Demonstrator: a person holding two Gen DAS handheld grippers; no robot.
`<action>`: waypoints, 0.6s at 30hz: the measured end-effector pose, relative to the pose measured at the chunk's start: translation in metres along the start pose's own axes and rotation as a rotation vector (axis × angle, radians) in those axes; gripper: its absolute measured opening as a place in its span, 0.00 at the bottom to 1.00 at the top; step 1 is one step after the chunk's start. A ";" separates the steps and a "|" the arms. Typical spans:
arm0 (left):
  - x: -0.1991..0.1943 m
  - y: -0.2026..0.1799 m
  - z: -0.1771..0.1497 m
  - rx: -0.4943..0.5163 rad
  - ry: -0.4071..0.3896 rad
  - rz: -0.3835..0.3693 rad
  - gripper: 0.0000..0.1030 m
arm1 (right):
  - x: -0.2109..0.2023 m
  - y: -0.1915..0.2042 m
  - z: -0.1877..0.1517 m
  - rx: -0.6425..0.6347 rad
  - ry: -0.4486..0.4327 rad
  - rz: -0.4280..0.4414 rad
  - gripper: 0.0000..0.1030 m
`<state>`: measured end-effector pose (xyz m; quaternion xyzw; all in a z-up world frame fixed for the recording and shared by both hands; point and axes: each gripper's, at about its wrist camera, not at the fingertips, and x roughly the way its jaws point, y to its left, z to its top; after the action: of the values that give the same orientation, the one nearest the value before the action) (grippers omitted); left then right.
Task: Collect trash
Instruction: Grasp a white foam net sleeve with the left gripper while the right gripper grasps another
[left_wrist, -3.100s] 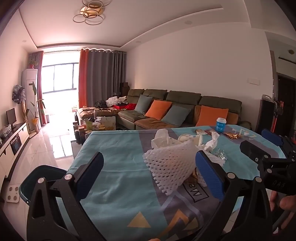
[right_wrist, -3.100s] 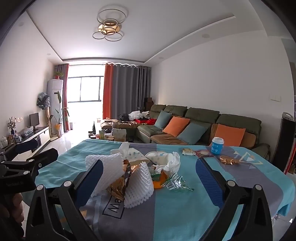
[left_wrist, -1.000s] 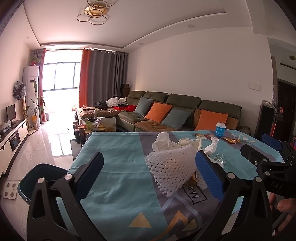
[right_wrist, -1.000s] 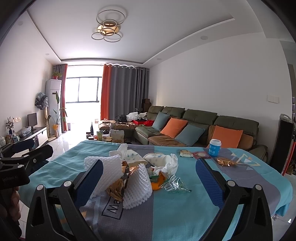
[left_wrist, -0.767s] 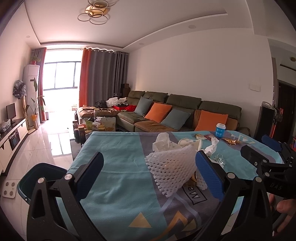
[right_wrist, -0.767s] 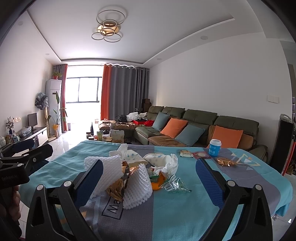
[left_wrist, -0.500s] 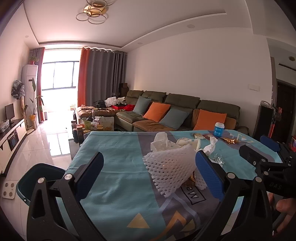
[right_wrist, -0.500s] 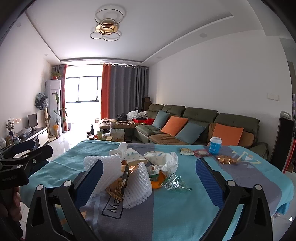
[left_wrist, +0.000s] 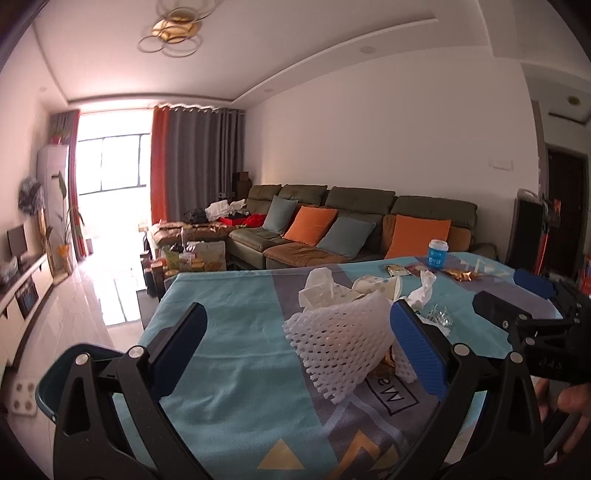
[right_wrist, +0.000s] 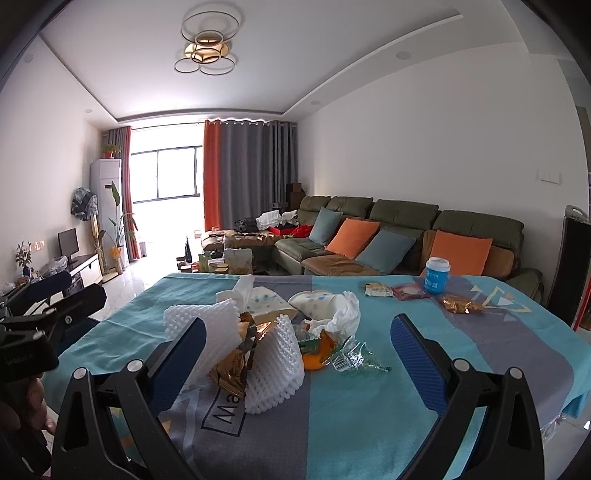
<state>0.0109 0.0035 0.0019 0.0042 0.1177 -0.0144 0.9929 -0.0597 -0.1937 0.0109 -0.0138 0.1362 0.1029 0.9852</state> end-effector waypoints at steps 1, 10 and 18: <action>0.002 0.000 0.001 0.001 0.001 -0.013 0.95 | 0.002 -0.001 0.000 0.011 0.007 0.006 0.94; 0.027 -0.003 0.005 0.030 0.065 -0.022 0.95 | 0.033 -0.017 -0.009 0.103 0.129 0.043 0.94; 0.068 -0.002 -0.002 0.022 0.211 -0.040 0.95 | 0.069 -0.031 -0.023 0.212 0.265 0.122 0.94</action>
<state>0.0763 -0.0007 -0.0158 0.0141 0.2215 -0.0350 0.9744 0.0052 -0.2114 -0.0301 0.0848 0.2757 0.1446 0.9465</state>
